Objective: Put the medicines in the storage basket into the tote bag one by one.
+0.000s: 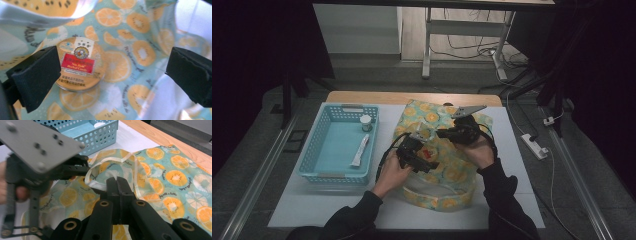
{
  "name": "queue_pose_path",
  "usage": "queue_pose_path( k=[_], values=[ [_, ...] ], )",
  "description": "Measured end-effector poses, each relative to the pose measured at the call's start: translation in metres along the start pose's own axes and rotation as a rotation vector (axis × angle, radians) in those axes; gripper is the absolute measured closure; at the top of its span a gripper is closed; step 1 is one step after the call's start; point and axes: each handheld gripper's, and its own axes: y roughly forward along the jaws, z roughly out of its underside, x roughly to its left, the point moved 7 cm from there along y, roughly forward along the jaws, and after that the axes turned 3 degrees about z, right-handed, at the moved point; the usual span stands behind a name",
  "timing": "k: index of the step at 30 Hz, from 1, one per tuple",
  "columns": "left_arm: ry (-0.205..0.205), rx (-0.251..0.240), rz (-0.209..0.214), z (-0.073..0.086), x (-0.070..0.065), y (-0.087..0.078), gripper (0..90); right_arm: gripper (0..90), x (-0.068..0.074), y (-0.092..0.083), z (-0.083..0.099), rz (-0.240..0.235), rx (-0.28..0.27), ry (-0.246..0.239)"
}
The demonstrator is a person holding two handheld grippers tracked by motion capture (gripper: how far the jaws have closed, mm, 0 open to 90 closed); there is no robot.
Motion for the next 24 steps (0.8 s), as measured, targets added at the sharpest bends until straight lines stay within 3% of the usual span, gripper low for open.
queue_pose_path(
  k=[10,19,24],
  values=[
    [-0.001,-0.016,0.015,0.004,-0.002,-0.022,0.0,90.0,0.000,0.000,0.000,-0.001,0.001,-0.003],
    [0.014,-0.015,0.012,0.009,0.006,-0.042,0.0,90.0,0.001,0.001,0.000,0.000,0.002,-0.006],
    [0.009,-0.006,-0.012,0.013,0.013,-0.053,0.0,90.0,0.001,0.001,0.000,0.000,0.002,-0.007]
  ],
)
